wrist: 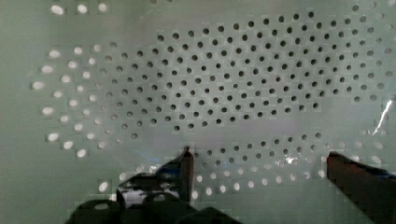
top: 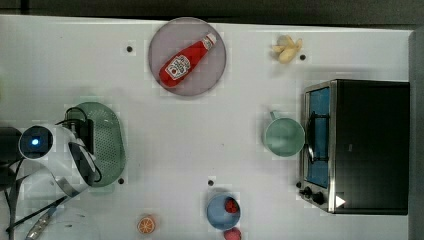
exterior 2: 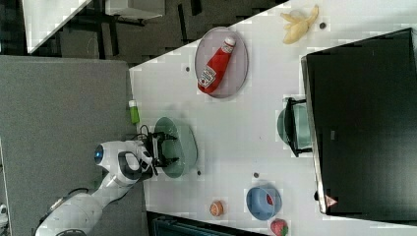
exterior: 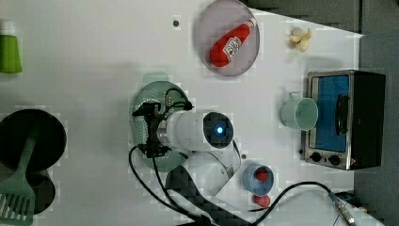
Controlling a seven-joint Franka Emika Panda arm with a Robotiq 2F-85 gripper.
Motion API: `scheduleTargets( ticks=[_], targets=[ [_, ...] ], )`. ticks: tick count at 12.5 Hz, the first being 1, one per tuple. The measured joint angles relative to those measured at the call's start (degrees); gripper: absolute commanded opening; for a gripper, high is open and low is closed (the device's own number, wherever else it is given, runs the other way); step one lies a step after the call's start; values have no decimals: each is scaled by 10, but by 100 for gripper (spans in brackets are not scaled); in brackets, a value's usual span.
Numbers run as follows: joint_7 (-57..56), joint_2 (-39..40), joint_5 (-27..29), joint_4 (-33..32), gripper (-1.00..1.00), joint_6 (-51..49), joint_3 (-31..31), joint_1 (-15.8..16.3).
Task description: Drag strainer right to left.
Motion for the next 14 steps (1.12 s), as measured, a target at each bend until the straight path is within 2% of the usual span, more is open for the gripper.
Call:
scheduleTargets(
  ticks=[5,8,11,13,14],
  targets=[
    [0,-3,7,2,100,6,-10,8],
    [-25,-45,13,-5,100,-88,-26,13],
    [-132,-137,2,-8,100,-163,-77,22],
    [-206,-226,7,-8,100,-236,-142,30],
    [-241,-276,7,-5,100,-260,-167,20]
  ],
)
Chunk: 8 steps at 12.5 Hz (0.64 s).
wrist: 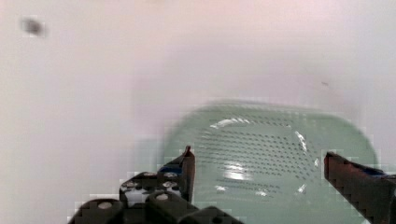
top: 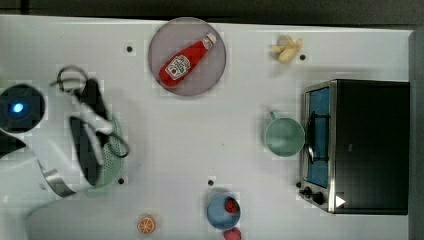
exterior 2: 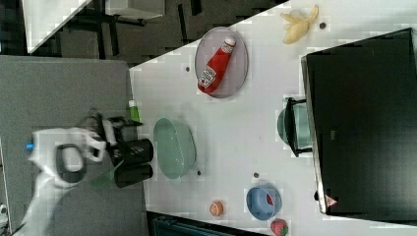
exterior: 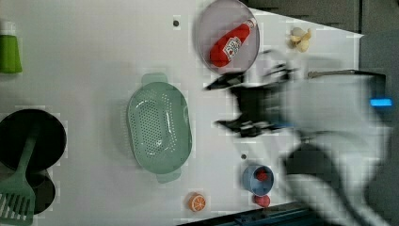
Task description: Drag strainer right to left.
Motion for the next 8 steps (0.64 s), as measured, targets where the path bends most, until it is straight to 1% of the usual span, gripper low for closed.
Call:
scheduleTargets(
  ticks=[1,2,3,4,6,7,8],
  targets=[
    [-37,-46,-2,4,100,-29,-34,-4],
    [-81,-89,-3,16,100,-82,-74,-6],
    [-131,-126,-19,30,100,-121,-106,-18],
    [-180,-162,-33,32,100,-140,-139,-30],
    [-278,-213,-89,38,100,-187,-204,-55],
    [-322,-232,-136,32,100,-198,-232,-66],
    [-355,-246,-151,24,100,-215,-251,-84]
  ],
)
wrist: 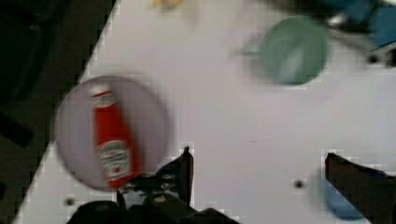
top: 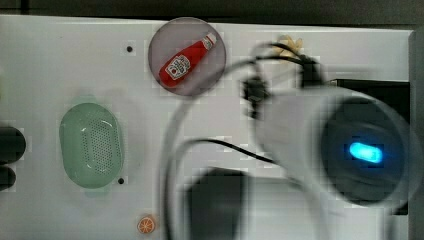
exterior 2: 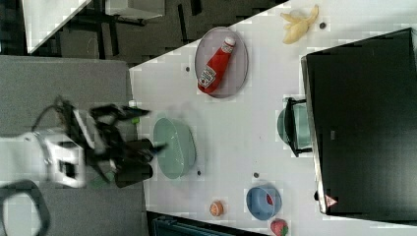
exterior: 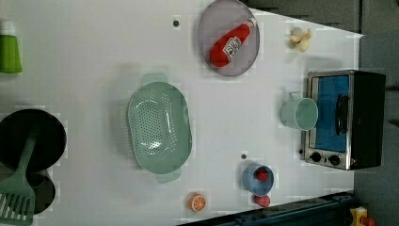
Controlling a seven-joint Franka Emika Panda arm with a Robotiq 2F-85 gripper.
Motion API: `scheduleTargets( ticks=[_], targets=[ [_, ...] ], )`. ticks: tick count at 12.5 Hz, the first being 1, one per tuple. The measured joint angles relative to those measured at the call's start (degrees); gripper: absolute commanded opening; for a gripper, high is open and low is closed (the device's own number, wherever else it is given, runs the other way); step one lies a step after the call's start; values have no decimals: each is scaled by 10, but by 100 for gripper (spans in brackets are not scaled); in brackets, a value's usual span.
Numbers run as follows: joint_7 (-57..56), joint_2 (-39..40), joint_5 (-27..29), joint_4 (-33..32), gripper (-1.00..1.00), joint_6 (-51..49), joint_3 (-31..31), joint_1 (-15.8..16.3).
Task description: Drag strainer right to left.
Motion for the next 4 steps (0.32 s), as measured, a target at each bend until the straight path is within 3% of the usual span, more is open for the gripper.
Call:
scheduleTargets(
  ticks=[4],
  targets=[
    [-84,-26,-15,-10,100,-49,-41,-11]
  ],
)
